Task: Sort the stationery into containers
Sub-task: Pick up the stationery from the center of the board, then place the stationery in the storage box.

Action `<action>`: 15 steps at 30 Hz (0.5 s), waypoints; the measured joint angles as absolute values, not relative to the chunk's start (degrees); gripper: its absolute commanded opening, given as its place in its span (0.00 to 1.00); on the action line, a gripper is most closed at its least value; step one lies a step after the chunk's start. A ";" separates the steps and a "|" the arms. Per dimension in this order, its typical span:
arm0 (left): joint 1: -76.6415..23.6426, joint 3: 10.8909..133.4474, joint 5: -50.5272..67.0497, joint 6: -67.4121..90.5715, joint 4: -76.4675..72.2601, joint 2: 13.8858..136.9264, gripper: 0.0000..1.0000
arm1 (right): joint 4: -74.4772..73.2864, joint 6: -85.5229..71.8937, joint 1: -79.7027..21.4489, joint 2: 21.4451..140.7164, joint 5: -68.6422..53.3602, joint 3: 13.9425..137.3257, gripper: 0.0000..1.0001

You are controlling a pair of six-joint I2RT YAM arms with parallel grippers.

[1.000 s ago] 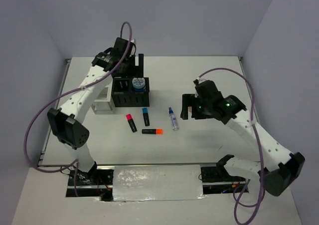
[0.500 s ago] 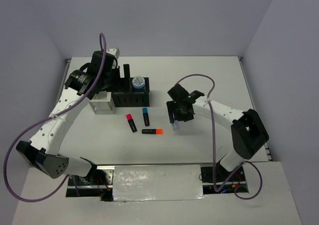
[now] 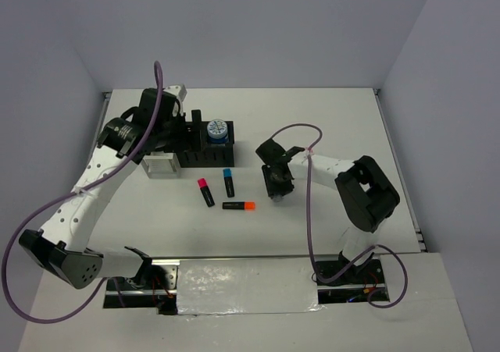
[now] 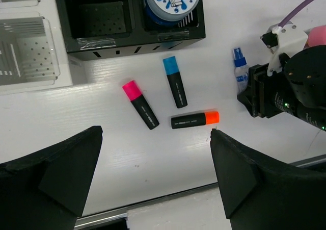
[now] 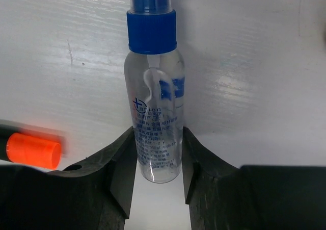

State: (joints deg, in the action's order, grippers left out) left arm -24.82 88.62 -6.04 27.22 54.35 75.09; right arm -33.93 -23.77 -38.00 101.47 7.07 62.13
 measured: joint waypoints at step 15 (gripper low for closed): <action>-24.84 80.36 28.40 42.81 21.56 72.44 0.99 | -21.78 -24.64 -45.25 63.61 -18.87 62.22 0.00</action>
State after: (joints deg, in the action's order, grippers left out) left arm -24.84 80.36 28.40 42.81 21.56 72.44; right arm -21.78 -24.64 -45.25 63.61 -18.87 62.22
